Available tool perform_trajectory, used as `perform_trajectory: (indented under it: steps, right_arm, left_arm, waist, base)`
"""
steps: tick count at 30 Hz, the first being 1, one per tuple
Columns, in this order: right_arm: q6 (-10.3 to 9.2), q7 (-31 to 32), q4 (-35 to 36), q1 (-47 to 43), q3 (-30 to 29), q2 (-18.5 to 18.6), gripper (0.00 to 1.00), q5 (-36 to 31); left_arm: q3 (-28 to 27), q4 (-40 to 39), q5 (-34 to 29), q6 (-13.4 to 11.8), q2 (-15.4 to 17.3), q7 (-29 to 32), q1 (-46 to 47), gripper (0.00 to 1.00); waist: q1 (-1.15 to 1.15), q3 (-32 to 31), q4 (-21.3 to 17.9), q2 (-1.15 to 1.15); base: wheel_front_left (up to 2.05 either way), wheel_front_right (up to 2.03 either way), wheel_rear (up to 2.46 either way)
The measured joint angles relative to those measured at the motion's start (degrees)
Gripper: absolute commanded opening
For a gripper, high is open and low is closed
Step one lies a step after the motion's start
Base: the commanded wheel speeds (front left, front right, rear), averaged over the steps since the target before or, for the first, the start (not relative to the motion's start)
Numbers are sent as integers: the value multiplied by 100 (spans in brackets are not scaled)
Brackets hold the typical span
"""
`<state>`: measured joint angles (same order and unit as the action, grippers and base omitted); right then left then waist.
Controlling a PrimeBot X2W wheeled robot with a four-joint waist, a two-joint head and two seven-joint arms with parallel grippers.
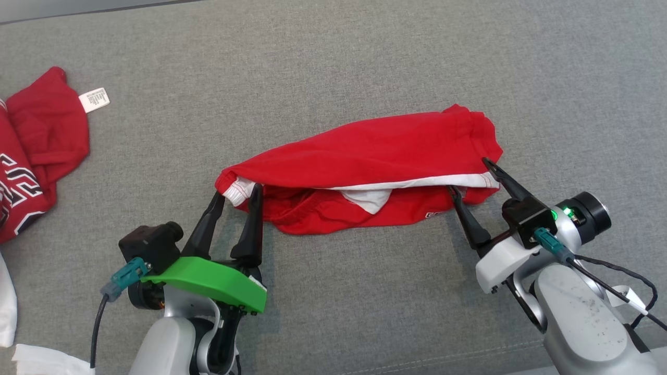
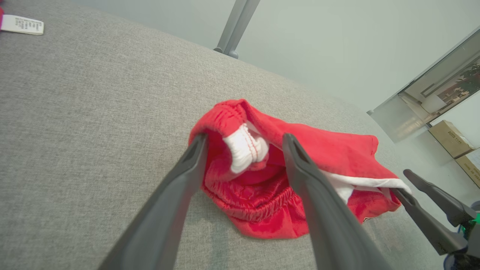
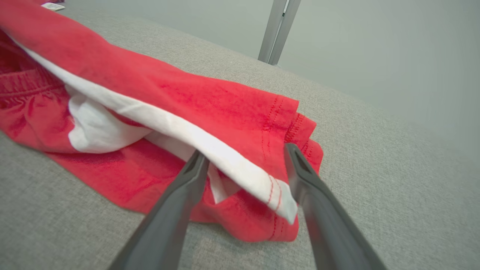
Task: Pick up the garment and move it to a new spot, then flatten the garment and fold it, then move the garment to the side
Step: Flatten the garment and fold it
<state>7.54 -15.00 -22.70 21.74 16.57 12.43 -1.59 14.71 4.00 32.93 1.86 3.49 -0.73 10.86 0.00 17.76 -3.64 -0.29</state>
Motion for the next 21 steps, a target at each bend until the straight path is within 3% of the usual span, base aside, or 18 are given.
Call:
perform_trajectory:
  steps: [1,3,4,5,6,13,16,21]
  right_arm:
    - [0,0,19,0,-10,0,100,0]
    - [0,-1,41,0,-15,-1,96,0]
    - [0,-2,44,0,-14,-2,59,1]
    - [0,-3,30,0,-8,-3,22,12]
    - [0,-3,-3,1,13,-2,0,46]
    - [0,-4,10,38,60,91,0,331]
    - [0,41,356,39,-9,293,0,541]
    - [0,407,1528,30,-357,653,0,1590]
  left_arm:
    - [-2,-5,8,-1,4,0,0,97]
    - [-12,4,18,-1,9,-26,1,39]
    - [-13,22,24,-1,10,-36,7,0]
    - [-3,53,24,-1,11,-35,14,0]
    - [19,92,24,15,13,-35,30,0]
    - [109,-65,242,176,176,291,51,0]
    - [82,-681,479,257,381,671,-81,0]
    - [-70,-2298,1107,305,789,1451,-282,0]
  waist:
    - [0,7,-4,0]
    - [0,29,-10,0]
    - [0,39,-11,0]
    - [0,49,-11,0]
    - [0,57,-12,0]
    - [0,3,-59,0]
    - [0,-71,-90,0]
    - [0,-160,-192,0]
  base:
    - [0,0,0]
    - [0,0,0]
    - [0,0,0]
    - [0,0,0]
    - [0,0,0]
    - [0,0,0]
    - [0,0,0]
    - [0,0,0]
